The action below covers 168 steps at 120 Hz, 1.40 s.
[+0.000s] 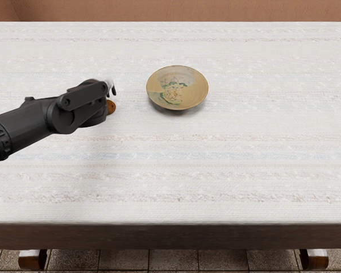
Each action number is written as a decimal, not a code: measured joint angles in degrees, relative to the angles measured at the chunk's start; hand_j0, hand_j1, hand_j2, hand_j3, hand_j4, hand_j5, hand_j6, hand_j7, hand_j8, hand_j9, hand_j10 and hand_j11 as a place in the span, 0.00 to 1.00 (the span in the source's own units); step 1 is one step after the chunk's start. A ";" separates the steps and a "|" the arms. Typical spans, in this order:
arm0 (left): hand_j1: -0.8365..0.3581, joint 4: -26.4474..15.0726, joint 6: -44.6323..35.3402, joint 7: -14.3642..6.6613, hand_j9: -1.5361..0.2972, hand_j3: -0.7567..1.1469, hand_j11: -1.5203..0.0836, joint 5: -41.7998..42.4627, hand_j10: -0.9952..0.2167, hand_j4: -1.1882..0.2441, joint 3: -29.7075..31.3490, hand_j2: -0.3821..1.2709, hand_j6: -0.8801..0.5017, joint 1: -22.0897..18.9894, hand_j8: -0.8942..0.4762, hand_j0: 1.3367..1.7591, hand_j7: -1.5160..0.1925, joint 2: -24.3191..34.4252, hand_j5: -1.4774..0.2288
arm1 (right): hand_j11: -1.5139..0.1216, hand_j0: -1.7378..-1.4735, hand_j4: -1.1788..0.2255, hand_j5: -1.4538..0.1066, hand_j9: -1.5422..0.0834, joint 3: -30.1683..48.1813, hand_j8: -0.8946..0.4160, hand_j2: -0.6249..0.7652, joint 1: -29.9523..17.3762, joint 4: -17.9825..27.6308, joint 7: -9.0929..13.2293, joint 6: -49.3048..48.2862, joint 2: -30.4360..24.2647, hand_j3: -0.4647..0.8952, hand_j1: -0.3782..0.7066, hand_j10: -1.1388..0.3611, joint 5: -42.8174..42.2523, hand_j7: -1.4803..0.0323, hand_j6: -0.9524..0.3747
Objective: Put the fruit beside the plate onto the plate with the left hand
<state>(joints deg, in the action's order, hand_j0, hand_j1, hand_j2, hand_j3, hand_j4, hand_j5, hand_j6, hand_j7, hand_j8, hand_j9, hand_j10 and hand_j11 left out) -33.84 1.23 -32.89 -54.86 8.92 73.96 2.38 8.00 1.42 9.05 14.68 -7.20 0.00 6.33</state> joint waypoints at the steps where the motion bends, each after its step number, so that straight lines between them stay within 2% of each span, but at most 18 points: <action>1: 0.60 0.07 0.00 0.02 0.56 0.40 0.63 0.00 0.50 0.56 0.04 0.28 0.35 -0.02 0.37 0.76 0.59 0.00 0.57 | 0.90 0.30 0.82 0.90 0.92 0.00 0.66 0.44 0.00 0.00 0.00 0.00 0.00 0.34 0.06 0.74 0.00 0.95 0.69; 124: 0.46 0.95 0.70 0.30 0.46 0.40 0.52 0.00 0.38 0.45 0.87 0.30 0.25 -0.64 0.26 0.76 0.49 -0.54 0.47 | 0.90 0.30 0.82 0.90 0.92 0.00 0.66 0.44 0.00 -0.01 0.00 -0.01 0.00 0.34 0.06 0.74 0.00 0.95 0.69; 168: 0.44 0.97 1.33 0.29 0.44 0.40 0.49 0.04 0.36 0.43 0.82 0.32 0.24 -0.49 0.24 0.76 0.46 -0.45 0.44 | 0.90 0.30 0.82 0.90 0.92 0.00 0.66 0.44 0.00 -0.06 0.00 -0.01 0.00 0.34 0.06 0.74 0.00 0.95 0.69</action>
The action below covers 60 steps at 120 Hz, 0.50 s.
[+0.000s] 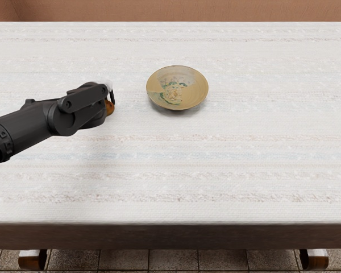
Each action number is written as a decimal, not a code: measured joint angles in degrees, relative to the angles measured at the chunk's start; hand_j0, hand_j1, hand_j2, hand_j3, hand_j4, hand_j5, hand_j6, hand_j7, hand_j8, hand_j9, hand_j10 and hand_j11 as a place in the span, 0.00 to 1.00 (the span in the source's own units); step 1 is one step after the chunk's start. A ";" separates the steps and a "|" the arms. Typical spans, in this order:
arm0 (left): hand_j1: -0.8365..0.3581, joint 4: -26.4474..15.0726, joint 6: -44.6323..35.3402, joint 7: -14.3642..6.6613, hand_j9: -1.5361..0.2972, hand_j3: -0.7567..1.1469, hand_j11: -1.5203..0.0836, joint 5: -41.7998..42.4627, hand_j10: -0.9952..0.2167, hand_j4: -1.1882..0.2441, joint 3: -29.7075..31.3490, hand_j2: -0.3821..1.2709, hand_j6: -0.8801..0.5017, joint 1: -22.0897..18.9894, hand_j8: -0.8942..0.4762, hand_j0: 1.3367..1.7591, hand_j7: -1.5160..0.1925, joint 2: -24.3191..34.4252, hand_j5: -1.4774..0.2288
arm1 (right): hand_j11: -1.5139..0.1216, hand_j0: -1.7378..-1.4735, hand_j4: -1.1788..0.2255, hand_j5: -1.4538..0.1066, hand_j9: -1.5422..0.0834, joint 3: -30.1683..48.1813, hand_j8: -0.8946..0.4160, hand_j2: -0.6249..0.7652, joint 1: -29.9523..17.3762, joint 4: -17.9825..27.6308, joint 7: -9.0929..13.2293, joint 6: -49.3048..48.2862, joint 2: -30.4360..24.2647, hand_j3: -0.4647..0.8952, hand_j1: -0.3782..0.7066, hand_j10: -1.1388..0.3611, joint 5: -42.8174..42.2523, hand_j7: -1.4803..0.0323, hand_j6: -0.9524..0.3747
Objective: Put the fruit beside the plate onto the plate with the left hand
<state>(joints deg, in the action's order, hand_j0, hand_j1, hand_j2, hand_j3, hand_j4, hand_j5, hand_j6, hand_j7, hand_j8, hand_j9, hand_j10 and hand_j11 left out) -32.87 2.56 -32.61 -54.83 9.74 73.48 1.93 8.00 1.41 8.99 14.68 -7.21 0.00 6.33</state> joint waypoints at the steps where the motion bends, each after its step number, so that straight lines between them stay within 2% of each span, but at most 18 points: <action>1: 0.44 0.00 -0.01 0.00 0.44 0.40 0.49 -0.03 0.36 0.43 -0.01 0.32 0.24 -0.04 0.23 0.76 0.46 0.00 0.44 | 0.90 0.30 0.82 0.90 0.92 0.00 0.66 0.44 0.00 0.01 0.00 0.00 0.00 0.34 0.06 0.74 0.00 0.95 0.69; 17: 0.45 0.00 0.05 0.00 0.42 0.40 0.47 -0.10 0.34 0.41 -0.03 0.30 0.23 -0.27 0.23 0.75 0.45 -0.02 0.43 | 0.90 0.30 0.82 0.90 0.92 0.00 0.66 0.44 -0.01 0.00 0.00 0.01 0.00 0.34 0.06 0.74 0.00 0.95 0.69; 45: 0.44 0.01 0.46 0.01 0.38 0.40 0.43 0.04 0.31 0.38 -0.03 0.38 0.21 -0.18 0.23 0.75 0.41 -0.02 0.39 | 0.90 0.30 0.82 0.90 0.92 0.01 0.66 0.44 -0.01 -0.01 0.00 0.00 0.00 0.34 0.06 0.74 0.00 0.95 0.69; 60: 0.47 0.03 0.45 -0.01 0.36 0.40 0.39 -0.08 0.33 0.36 -0.11 0.32 0.22 -0.44 0.24 0.75 0.39 0.00 0.38 | 0.90 0.30 0.82 0.90 0.92 0.01 0.66 0.44 -0.01 -0.02 0.00 0.00 0.00 0.34 0.06 0.74 0.00 0.95 0.69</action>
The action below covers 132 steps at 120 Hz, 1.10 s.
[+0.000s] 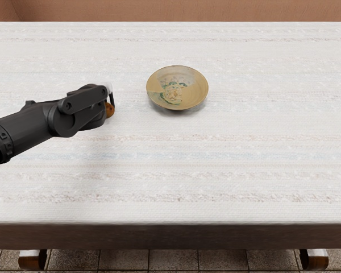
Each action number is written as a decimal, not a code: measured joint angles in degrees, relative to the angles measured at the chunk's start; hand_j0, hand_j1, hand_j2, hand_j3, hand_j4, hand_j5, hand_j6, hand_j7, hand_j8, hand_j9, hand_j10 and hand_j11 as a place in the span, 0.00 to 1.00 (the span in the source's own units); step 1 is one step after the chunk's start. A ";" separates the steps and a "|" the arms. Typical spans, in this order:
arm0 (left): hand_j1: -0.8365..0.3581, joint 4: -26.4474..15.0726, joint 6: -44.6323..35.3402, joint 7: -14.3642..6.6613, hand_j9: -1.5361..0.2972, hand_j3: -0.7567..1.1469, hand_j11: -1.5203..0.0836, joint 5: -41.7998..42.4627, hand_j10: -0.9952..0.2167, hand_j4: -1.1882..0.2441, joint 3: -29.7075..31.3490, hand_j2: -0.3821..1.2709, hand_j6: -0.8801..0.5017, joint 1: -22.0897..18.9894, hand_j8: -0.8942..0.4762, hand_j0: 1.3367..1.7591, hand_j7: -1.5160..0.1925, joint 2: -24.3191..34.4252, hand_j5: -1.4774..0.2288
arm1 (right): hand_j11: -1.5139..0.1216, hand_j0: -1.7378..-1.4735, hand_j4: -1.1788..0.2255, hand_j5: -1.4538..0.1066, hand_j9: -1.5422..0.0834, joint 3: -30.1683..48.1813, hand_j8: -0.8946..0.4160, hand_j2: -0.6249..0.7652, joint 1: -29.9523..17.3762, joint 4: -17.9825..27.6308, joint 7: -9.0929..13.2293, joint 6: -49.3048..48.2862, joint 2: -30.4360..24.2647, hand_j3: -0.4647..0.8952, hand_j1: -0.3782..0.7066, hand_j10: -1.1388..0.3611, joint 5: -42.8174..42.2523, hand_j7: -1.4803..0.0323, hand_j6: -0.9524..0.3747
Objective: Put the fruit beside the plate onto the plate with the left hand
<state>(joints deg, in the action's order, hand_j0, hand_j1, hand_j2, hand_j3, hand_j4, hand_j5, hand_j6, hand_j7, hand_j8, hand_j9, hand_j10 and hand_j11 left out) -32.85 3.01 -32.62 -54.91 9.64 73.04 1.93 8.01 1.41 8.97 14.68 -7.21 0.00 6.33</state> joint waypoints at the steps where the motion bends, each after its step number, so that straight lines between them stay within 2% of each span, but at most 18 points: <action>1: 0.47 0.00 0.00 0.00 0.36 0.40 0.39 0.01 0.33 0.37 0.00 0.32 0.22 0.00 0.24 0.75 0.39 0.00 0.38 | 0.90 0.30 0.82 0.90 0.92 0.00 0.66 0.44 0.00 0.00 0.00 0.00 0.00 0.34 0.06 0.74 0.00 0.95 0.69; 17: 0.47 -0.01 0.09 0.01 0.34 0.36 0.37 0.18 0.34 0.37 0.05 0.33 0.23 0.00 0.26 0.75 0.37 0.00 0.36 | 0.90 0.30 0.82 0.90 0.92 -0.01 0.66 0.44 0.00 0.00 0.00 0.00 0.00 0.34 0.06 0.74 0.00 0.95 0.69; 27: 0.47 0.00 0.16 0.00 0.33 0.42 0.35 0.19 0.36 0.39 0.04 0.29 0.25 -0.01 0.28 0.75 0.36 -0.02 0.34 | 0.90 0.30 0.82 0.90 0.92 -0.01 0.66 0.44 0.00 0.01 0.00 0.00 0.00 0.34 0.06 0.74 0.00 0.95 0.69; 43: 0.41 -0.03 1.11 -0.12 0.30 0.41 0.33 0.51 0.35 0.45 0.03 0.37 0.30 0.59 0.30 0.75 0.32 -0.01 0.29 | 0.90 0.30 0.82 0.90 0.92 -0.01 0.66 0.44 0.00 0.00 0.00 0.00 0.00 0.34 0.06 0.74 0.00 0.95 0.69; 63: 0.39 -0.11 2.62 -0.24 0.26 0.40 0.28 1.27 0.32 0.50 -0.08 0.37 0.34 0.94 0.32 0.73 0.27 0.00 0.24 | 0.90 0.30 0.82 0.90 0.92 -0.01 0.66 0.44 0.00 0.00 0.00 0.00 0.00 0.34 0.06 0.74 0.00 0.95 0.69; 76: 0.39 -0.17 3.54 -0.29 0.23 0.40 0.25 2.15 0.26 0.49 -0.04 0.42 0.33 1.23 0.29 0.73 0.25 0.01 0.22 | 0.90 0.30 0.82 0.90 0.92 -0.01 0.66 0.44 0.00 0.00 0.00 0.00 0.00 0.34 0.06 0.74 0.00 0.95 0.69; 87: 0.37 -0.44 4.32 -0.33 0.22 0.40 0.24 2.68 0.24 0.48 -0.15 0.51 0.33 1.44 0.30 0.72 0.24 0.31 0.21 | 0.90 0.30 0.82 0.90 0.92 -0.01 0.66 0.44 0.00 0.00 0.00 0.00 0.00 0.34 0.06 0.74 0.00 0.95 0.69; 108: 0.38 -0.68 6.51 -0.36 0.21 0.40 0.23 5.41 0.19 0.49 -0.16 0.50 0.37 2.53 0.30 0.73 0.21 0.62 0.18 | 0.90 0.30 0.82 0.90 0.92 -0.01 0.66 0.44 0.00 0.03 0.00 0.00 0.00 0.34 0.06 0.74 0.00 0.95 0.69; 111: 0.39 -0.69 6.90 -0.38 0.21 0.40 0.23 5.69 0.18 0.48 -0.20 0.49 0.36 2.75 0.30 0.73 0.21 0.68 0.17 | 0.90 0.30 0.82 0.90 0.92 -0.01 0.66 0.44 0.00 0.04 0.00 0.00 0.00 0.34 0.06 0.74 0.00 0.95 0.69; 112: 0.40 -0.71 6.89 -0.39 0.21 0.40 0.23 5.79 0.18 0.47 -0.23 0.49 0.32 2.82 0.30 0.73 0.21 0.73 0.18 | 0.90 0.30 0.82 0.90 0.92 -0.01 0.66 0.44 0.00 0.04 0.00 0.00 0.00 0.34 0.06 0.74 0.00 0.95 0.69; 115: 0.41 -0.75 7.38 -0.40 0.21 0.40 0.23 6.21 0.17 0.47 -0.26 0.49 0.35 3.20 0.28 0.73 0.21 1.21 0.17 | 0.90 0.30 0.82 0.90 0.92 -0.01 0.66 0.44 0.00 0.05 0.00 0.00 0.00 0.34 0.06 0.74 0.00 0.95 0.69; 119: 0.40 -0.79 8.16 -0.41 0.22 0.40 0.23 6.74 0.16 0.47 -0.28 0.49 0.35 3.72 0.28 0.73 0.21 1.52 0.16 | 0.90 0.30 0.82 0.90 0.92 -0.01 0.66 0.44 0.00 0.06 0.00 0.00 0.00 0.34 0.06 0.74 0.00 0.95 0.69; 120: 0.41 -0.83 8.19 -0.42 0.22 0.40 0.23 7.02 0.16 0.47 -0.29 0.49 0.31 3.90 0.28 0.73 0.21 1.60 0.18 | 0.90 0.30 0.82 0.90 0.92 -0.01 0.66 0.44 0.00 0.06 0.00 0.00 0.00 0.34 0.06 0.74 0.00 0.95 0.69; 132: 0.40 -1.15 9.94 -0.46 0.22 0.40 0.24 8.76 0.15 0.46 -0.39 0.52 0.35 4.55 0.28 0.74 0.20 1.87 0.16 | 0.90 0.30 0.82 0.90 0.92 -0.01 0.66 0.44 0.00 0.05 0.00 0.00 0.00 0.34 0.06 0.74 0.00 0.95 0.69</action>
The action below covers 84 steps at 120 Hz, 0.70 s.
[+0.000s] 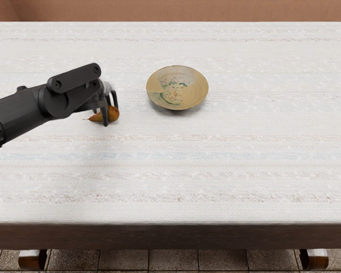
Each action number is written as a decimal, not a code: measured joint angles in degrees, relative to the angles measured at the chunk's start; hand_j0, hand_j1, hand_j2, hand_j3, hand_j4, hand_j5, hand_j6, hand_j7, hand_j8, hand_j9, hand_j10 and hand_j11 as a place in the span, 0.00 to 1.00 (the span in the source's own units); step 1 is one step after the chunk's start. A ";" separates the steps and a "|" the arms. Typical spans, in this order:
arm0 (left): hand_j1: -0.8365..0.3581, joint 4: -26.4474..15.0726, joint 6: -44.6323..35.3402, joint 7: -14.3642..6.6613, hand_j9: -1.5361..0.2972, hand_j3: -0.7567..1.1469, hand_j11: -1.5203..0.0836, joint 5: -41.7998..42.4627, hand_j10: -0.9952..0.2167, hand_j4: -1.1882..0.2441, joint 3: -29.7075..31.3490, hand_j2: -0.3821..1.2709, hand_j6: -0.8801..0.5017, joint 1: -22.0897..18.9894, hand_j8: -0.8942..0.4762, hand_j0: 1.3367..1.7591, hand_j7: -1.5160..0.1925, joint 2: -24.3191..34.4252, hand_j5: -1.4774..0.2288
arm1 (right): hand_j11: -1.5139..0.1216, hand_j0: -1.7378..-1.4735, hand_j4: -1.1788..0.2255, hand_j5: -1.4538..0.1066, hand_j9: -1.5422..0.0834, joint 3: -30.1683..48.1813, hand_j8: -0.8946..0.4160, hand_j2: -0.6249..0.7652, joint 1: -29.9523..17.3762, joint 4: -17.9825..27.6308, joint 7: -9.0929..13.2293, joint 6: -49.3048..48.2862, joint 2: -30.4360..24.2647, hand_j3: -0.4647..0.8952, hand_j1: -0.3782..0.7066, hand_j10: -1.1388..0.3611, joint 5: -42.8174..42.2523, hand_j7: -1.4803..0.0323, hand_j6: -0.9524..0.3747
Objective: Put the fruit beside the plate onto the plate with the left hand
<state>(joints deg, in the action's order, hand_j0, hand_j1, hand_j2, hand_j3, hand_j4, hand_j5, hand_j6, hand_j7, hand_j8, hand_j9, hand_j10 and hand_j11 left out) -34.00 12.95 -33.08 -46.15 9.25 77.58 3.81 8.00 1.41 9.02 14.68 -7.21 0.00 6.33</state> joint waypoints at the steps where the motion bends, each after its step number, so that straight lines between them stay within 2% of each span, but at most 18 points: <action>1: 0.40 -0.03 0.14 0.00 0.22 0.40 0.24 0.10 0.15 0.47 -0.01 0.52 0.35 0.05 0.28 0.74 0.20 0.11 0.16 | 0.90 0.30 0.82 0.90 0.92 0.00 0.66 0.44 0.00 0.00 0.00 0.00 0.00 0.34 0.06 0.74 0.00 0.95 0.69; 13: 0.38 -0.93 1.45 -0.14 0.22 0.40 0.23 1.63 0.14 0.49 -0.04 0.56 0.36 0.91 0.28 0.74 0.20 1.13 0.15 | 0.90 0.30 0.82 0.90 0.92 0.00 0.66 0.44 0.00 0.00 0.00 0.00 0.00 0.34 0.06 0.74 0.00 0.95 0.69; 19: 0.38 -1.71 2.15 -0.35 0.21 0.40 0.23 2.64 0.13 0.48 -0.04 0.53 0.36 1.47 0.28 0.74 0.20 1.94 0.15 | 0.90 0.30 0.82 0.90 0.92 0.00 0.66 0.44 0.00 0.01 0.00 0.00 0.00 0.34 0.06 0.74 0.00 0.95 0.69; 49: 0.35 -4.18 6.40 -1.01 0.21 0.40 0.22 7.38 0.12 0.51 -0.15 0.55 0.38 3.46 0.30 0.74 0.18 3.64 0.13 | 0.90 0.30 0.82 0.90 0.92 0.00 0.66 0.44 0.00 0.03 0.00 0.00 0.00 0.34 0.06 0.74 0.00 0.95 0.69; 56: 0.35 -4.47 7.49 -1.21 0.20 0.40 0.22 8.37 0.12 0.52 -0.27 0.55 0.38 4.04 0.30 0.74 0.18 3.67 0.13 | 0.90 0.30 0.82 0.90 0.92 0.00 0.66 0.44 0.00 0.03 0.00 0.00 0.00 0.34 0.06 0.74 0.00 0.95 0.69; 68: 0.33 -4.68 9.14 -1.38 0.20 0.40 0.22 9.47 0.12 0.52 -0.70 0.61 0.38 5.20 0.30 0.74 0.18 3.67 0.13 | 0.90 0.30 0.82 0.90 0.92 0.00 0.66 0.44 0.02 0.04 0.00 0.00 0.00 0.34 0.06 0.74 0.00 0.95 0.69; 79: 0.35 -4.70 10.01 -1.50 0.20 0.40 0.22 10.28 0.11 0.51 -1.11 0.57 0.38 6.72 0.29 0.74 0.18 3.42 0.13 | 0.90 0.30 0.82 0.90 0.92 0.00 0.66 0.44 0.05 0.10 0.00 0.00 0.00 0.34 0.06 0.74 0.00 0.95 0.69; 84: 0.34 -4.71 10.32 -1.52 0.20 0.40 0.22 10.77 0.11 0.51 -1.23 0.59 0.37 7.47 0.29 0.74 0.18 3.32 0.13 | 0.90 0.30 0.82 0.90 0.92 0.00 0.66 0.44 0.06 0.11 0.00 0.00 0.00 0.34 0.06 0.74 0.00 0.95 0.69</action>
<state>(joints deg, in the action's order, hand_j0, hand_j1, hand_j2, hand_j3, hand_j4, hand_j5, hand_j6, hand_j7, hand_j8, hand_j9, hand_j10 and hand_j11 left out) -38.71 23.27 -34.60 -35.39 8.02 85.05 7.13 8.00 1.46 9.13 14.68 -7.21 0.00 6.33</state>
